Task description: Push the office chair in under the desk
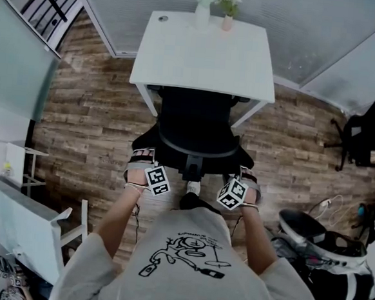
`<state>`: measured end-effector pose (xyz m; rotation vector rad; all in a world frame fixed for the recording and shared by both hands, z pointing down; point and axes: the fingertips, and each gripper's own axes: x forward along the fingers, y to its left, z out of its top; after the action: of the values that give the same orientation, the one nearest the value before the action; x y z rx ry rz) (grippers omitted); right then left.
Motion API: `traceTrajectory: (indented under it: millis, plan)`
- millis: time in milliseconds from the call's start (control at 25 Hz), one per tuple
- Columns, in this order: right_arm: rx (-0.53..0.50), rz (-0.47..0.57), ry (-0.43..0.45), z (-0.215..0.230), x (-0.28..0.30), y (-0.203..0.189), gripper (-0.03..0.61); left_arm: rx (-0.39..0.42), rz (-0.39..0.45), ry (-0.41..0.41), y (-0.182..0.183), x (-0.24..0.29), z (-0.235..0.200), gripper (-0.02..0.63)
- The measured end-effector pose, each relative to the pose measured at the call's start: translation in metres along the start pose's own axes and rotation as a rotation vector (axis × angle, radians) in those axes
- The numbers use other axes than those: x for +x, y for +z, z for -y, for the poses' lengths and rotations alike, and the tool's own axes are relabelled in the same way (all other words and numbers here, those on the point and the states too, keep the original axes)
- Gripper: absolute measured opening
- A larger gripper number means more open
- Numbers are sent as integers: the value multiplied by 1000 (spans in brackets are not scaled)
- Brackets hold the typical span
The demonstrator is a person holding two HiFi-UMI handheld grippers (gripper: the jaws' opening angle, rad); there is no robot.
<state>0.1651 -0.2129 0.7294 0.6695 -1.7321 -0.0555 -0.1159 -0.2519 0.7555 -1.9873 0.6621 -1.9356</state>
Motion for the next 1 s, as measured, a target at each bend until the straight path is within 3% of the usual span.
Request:
traceTrajectory:
  millis: [280, 600, 800, 1000]
  plan:
    - [28, 10, 3, 4, -13, 2, 198, -15, 35, 5, 8, -26, -2, 213]
    - [134, 98, -7, 14, -45, 16, 196, -164, 145, -21, 22, -67, -8, 213]
    - [207, 208, -33, 26, -76, 44, 185, -315, 272, -9, 45, -106, -28, 200]
    - [361, 377, -32, 38, -114, 84, 149, -526, 485, -36, 77, -151, -51, 149]
